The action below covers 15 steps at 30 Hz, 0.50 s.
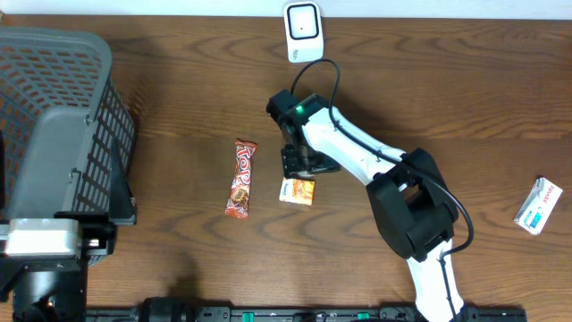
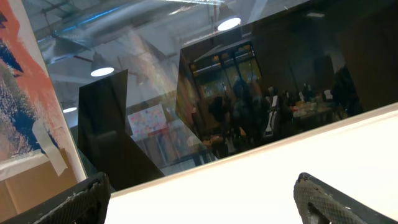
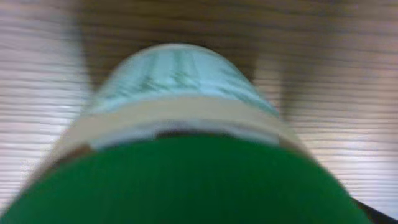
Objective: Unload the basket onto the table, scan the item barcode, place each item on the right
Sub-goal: 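Lift the green-capped bottle upward with the right gripper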
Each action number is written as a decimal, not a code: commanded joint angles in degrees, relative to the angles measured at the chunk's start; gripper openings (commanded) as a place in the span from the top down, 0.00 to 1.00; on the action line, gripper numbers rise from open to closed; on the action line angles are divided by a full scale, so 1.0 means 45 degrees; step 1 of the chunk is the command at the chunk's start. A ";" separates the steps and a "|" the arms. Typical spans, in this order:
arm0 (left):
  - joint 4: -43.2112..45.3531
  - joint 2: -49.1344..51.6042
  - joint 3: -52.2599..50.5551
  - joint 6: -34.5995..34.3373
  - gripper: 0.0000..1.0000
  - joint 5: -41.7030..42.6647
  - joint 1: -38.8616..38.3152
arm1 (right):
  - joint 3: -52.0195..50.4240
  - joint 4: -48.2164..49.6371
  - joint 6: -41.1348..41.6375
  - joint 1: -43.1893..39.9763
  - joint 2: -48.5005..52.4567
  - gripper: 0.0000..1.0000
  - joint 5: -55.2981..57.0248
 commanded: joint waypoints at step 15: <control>-0.0019 -0.0155 -0.0039 0.0204 0.06 -0.0063 -0.0049 | 0.2438 -0.1549 -0.1870 -0.0549 0.0427 0.01 -0.2074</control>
